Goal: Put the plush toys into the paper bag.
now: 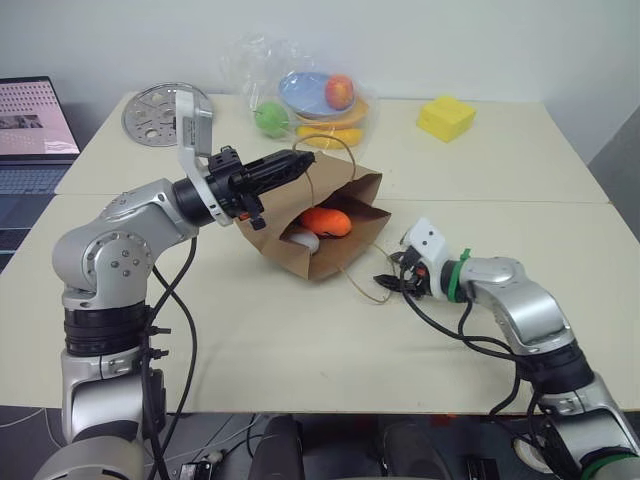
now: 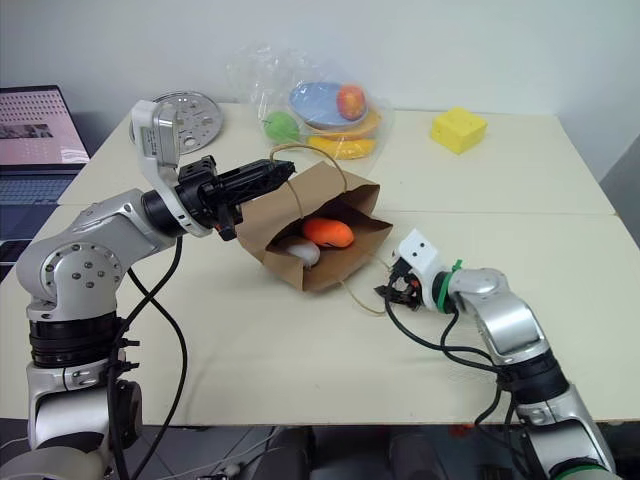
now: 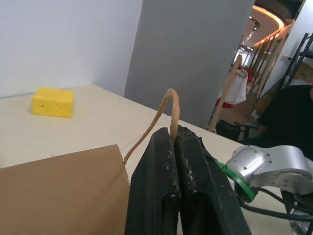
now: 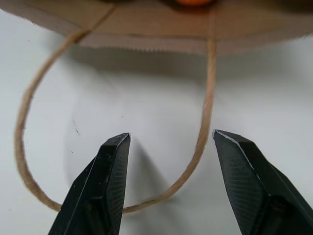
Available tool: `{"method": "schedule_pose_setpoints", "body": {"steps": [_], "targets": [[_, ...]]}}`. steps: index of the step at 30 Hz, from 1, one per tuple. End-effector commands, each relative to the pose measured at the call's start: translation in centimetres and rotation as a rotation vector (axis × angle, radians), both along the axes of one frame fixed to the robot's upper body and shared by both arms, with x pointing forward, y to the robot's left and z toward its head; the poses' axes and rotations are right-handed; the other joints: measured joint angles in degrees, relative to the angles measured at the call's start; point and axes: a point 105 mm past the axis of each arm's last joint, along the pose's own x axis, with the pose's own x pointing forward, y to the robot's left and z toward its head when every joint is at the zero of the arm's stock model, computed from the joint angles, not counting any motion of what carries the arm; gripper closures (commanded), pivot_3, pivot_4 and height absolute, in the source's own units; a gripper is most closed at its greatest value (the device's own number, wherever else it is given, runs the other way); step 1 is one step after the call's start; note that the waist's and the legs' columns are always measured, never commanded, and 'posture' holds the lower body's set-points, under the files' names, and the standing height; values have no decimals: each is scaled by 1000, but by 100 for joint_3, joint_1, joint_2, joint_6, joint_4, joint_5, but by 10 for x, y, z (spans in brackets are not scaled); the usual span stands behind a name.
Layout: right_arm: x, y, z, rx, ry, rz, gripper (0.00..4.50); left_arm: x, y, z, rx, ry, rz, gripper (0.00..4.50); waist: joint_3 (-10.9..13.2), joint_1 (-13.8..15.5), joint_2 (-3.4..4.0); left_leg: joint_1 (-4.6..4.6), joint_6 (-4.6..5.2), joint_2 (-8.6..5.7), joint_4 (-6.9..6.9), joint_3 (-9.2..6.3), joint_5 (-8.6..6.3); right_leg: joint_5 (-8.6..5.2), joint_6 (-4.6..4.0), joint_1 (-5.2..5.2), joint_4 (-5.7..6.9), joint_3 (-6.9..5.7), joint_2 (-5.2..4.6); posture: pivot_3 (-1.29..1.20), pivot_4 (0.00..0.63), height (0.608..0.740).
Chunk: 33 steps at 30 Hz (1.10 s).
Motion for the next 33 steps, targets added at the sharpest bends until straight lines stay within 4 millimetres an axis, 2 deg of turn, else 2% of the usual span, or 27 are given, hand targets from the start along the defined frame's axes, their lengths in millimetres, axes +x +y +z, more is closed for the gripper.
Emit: {"method": "schedule_pose_setpoints", "body": {"steps": [1,4,6,10,14,17,20,25,29,33], "targets": [[-2,8,20,90,-13,29,2619,-6,3,13,0,-67,8,4500,0,0,0,0,0,0,0,0,0,0,0,0,0,0,0,0,150,740],[-5,10,25,111,-5,44,3750,-6,4,13,0,-68,10,4500,0,0,0,0,0,0,0,0,0,0,0,0,1,0,0,0,150,740],[-14,9,37,156,7,71,4476,-5,6,14,0,-69,13,4500,1,1,1,0,0,0,0,-1,0,0,0,0,1,0,0,0,150,740],[-34,7,71,269,30,132,4476,-4,4,16,2,-72,6,4500,1,15,1,-2,0,0,-1,-3,0,0,0,1,-1,-2,0,0,150,740],[-35,-5,114,367,-18,102,4476,2,1,19,7,-89,1,4500,1,15,1,-1,0,0,0,-3,0,0,0,1,0,-2,1,0,150,740],[-35,-9,129,400,-23,91,4476,6,0,21,12,-103,-4,4500,1,14,1,0,1,0,1,-1,0,0,1,2,-3,-2,1,0,150,740],[-36,-13,154,461,-35,78,4476,18,-2,25,7,-117,-8,4500,2,16,3,-3,1,0,-1,-1,0,0,0,-2,-3,-2,2,0,150,740],[-29,-10,162,495,-43,31,4476,33,-10,18,1,-108,-15,4500,1,13,3,-5,1,0,-7,-2,0,0,0,-4,-5,-3,1,0,150,740],[-24,-16,175,510,-81,-1,4476,36,-15,22,-11,-119,-39,4500,3,12,5,-15,1,0,-9,-1,0,0,0,-14,-5,-2,1,0,150,740],[-21,-21,173,499,-64,-27,4476,37,-19,18,4,-112,-54,4500,3,12,5,-16,1,0,-11,-2,0,0,0,-15,-5,-3,1,0,150,740]]}}
